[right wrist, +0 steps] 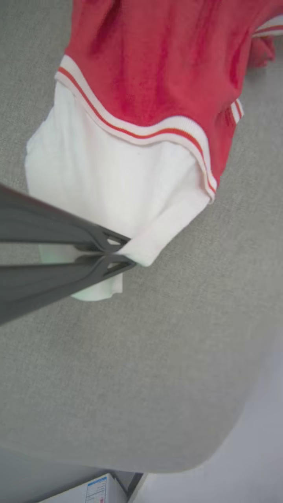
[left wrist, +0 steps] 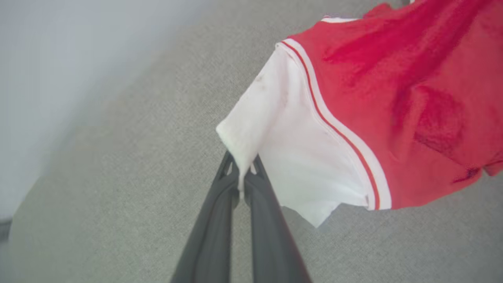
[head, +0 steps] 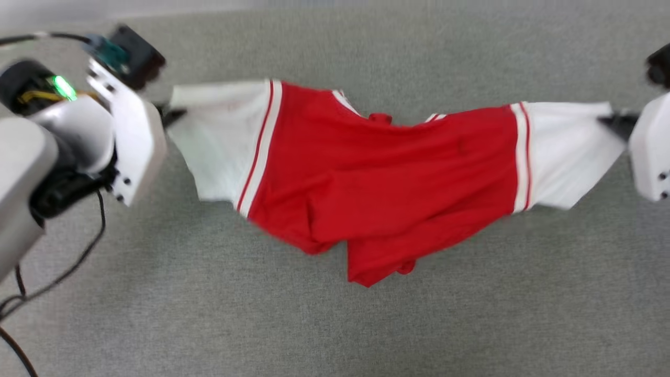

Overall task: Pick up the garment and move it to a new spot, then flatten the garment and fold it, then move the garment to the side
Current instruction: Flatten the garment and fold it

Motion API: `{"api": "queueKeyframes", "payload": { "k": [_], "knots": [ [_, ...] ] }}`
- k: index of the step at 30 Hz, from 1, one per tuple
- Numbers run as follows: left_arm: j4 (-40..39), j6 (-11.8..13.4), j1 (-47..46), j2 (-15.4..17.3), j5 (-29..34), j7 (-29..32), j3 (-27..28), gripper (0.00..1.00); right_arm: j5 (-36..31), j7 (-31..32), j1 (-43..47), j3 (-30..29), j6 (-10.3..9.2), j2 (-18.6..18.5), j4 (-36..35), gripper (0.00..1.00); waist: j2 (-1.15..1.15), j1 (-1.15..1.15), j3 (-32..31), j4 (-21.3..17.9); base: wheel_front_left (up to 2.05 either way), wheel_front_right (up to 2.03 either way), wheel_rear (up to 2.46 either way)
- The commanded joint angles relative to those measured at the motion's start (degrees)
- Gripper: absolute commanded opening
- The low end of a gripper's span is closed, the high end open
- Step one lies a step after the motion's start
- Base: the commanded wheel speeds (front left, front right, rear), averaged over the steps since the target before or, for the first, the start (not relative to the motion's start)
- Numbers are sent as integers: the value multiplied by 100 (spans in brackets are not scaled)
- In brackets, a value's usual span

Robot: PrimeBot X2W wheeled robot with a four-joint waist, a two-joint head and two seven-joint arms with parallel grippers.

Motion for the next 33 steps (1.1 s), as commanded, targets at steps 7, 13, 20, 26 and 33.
{"api": "queueKeyframes", "payload": {
  "k": [7, 13, 20, 26, 33],
  "knots": [
    [-398, 97, -406, 197, 167, -599, 428, 0, -99, -812, -565, -312, -5, -201, -388, 0, 0, 0, -314, -22, 0, 0, 0],
    [-560, 251, -998, 213, 388, -860, 815, 0, -698, -1137, -1341, -682, -4, 62, -324, 0, 0, 0, -130, 3, 0, 0, 0],
    [25, 325, -2031, -269, 738, -1199, 1169, 0, -1650, -1136, -2756, -1035, -5, 828, 114, 0, 0, 0, 463, 75, 0, 0, 0],
    [880, 288, -3084, -753, 1153, -1657, 1364, 0, -2385, -1174, -4111, -1151, -5, 1380, 663, 0, 0, 0, 1028, 169, 0, 0, 0],
    [1809, 156, -4219, -1176, 1414, -2101, 1498, 0, -3081, -1560, -5420, -1272, -4, 1690, 1321, 0, 0, 0, 1399, 254, 0, 0, 0]
  ]
}}
